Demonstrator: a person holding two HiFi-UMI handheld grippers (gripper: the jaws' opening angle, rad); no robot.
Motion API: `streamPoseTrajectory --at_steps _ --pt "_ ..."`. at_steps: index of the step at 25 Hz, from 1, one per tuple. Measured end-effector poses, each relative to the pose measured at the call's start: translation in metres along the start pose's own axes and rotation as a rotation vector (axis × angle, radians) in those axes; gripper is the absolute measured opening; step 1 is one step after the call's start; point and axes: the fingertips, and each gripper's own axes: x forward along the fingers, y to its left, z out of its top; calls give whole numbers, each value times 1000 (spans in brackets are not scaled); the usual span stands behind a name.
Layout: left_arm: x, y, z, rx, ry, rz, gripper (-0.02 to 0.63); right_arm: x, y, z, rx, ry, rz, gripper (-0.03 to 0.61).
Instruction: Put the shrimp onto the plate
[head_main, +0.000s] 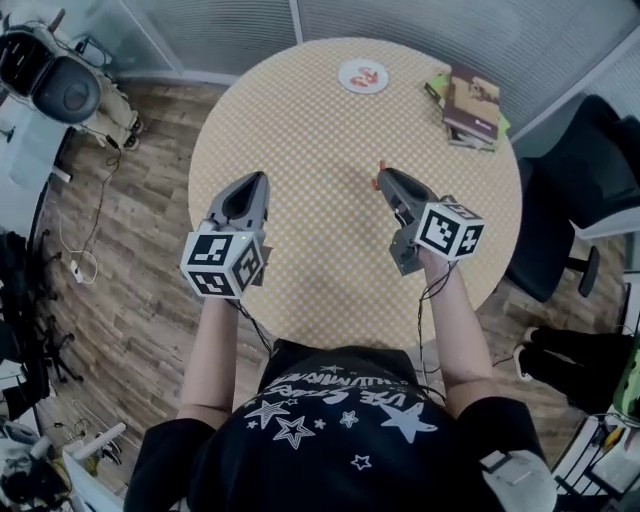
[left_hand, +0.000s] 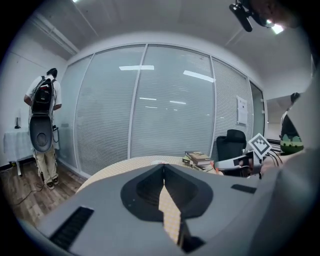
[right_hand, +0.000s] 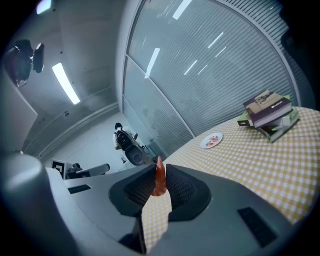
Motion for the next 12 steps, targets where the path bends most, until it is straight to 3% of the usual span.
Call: streamPoseTrajectory --at_steps 12 --pt "107 81 23 38 37 -89 9 91 -38 89 -39 -63 -79 71"
